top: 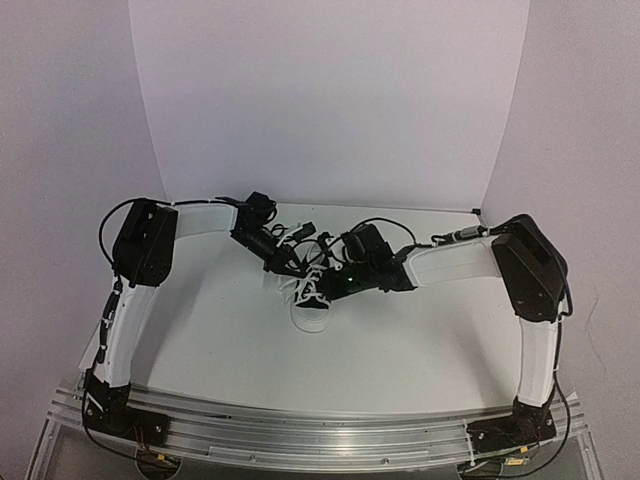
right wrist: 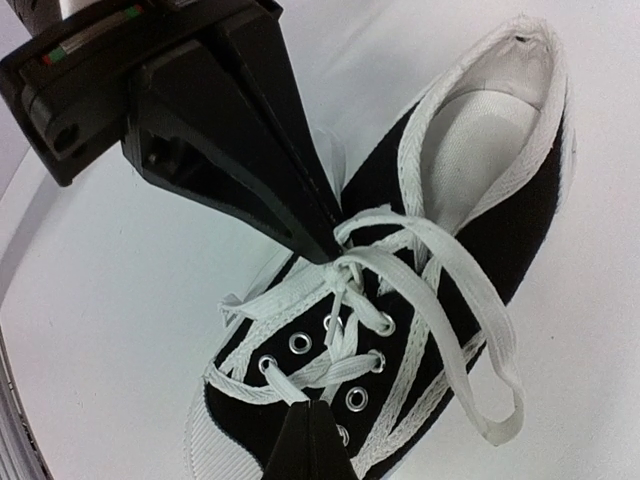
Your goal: Tie the shoes
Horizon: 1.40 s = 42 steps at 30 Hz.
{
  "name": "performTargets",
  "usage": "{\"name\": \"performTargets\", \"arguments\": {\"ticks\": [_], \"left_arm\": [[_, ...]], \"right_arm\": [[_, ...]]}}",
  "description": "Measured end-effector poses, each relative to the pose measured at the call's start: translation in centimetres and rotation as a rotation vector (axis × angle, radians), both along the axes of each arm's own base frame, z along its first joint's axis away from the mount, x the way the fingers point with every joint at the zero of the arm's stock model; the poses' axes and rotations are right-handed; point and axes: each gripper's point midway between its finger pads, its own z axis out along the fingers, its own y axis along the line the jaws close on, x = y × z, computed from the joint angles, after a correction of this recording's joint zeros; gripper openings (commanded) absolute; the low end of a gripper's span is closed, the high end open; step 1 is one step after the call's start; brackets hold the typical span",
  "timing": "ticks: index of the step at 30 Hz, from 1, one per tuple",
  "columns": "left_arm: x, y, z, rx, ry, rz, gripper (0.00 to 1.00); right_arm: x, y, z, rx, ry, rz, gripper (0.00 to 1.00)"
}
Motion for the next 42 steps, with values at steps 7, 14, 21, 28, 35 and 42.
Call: {"name": "performTargets", "arguments": {"ticks": [7,14,21,28,35,42], "left_arm": [[-0.1,-0.1,0.0,0.000,0.000,-0.002,0.00],[-0.1,-0.1,0.0,0.000,0.001,-0.002,0.00],[-0.1,-0.1,0.0,0.001,0.001,-0.002,0.00],[-0.1,-0.1,-0.1,0.001,0.002,-0.002,0.00],[-0.1,-0.1,-0.2,0.004,0.001,-0.002,0.00],[-0.1,-0.1,-0.2,0.005,0.002,-0.001,0.00]], "right_arm": [[-0.1,-0.3,-0.3,-0.006,0.011,-0.012,0.16],[2.0,1.6,1.2,0.031,-0.040,-0.017,0.21],[2.3,1.8,-0.5,0.010,-0.025,-0.025,0.19],[2.3,1.7,-0.9,0.008,-0.017,-0.032,0.17],[2.5,1.6,-2.2,-0.015,-0.008,-0.041,0.18],[2.9,1.8,-2.5,-0.033,-0.016,-0.057,0.03]]}}
